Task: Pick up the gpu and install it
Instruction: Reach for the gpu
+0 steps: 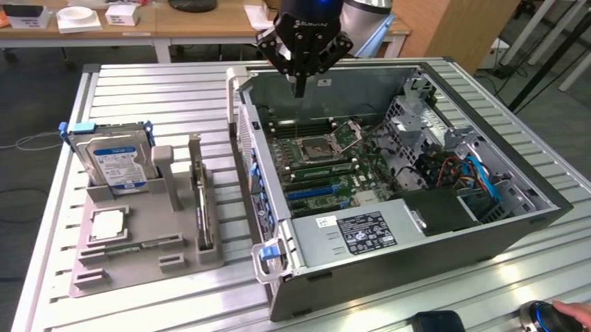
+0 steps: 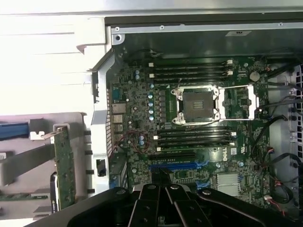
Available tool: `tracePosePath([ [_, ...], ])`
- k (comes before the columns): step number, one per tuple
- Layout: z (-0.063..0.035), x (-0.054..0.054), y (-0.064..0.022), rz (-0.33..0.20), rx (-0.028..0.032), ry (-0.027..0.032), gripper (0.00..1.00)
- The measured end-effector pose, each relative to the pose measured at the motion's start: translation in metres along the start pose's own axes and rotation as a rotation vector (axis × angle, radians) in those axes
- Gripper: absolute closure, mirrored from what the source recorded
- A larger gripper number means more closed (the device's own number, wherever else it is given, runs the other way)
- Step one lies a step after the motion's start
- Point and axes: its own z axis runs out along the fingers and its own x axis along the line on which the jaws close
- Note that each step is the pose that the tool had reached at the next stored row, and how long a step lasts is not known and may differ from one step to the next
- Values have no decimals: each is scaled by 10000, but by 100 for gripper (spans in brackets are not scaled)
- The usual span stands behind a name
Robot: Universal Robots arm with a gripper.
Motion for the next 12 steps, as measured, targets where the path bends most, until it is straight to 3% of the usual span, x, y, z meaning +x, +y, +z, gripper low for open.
tracePosePath([
  [12, -8, 12, -160, -133, -4, 6, 90],
])
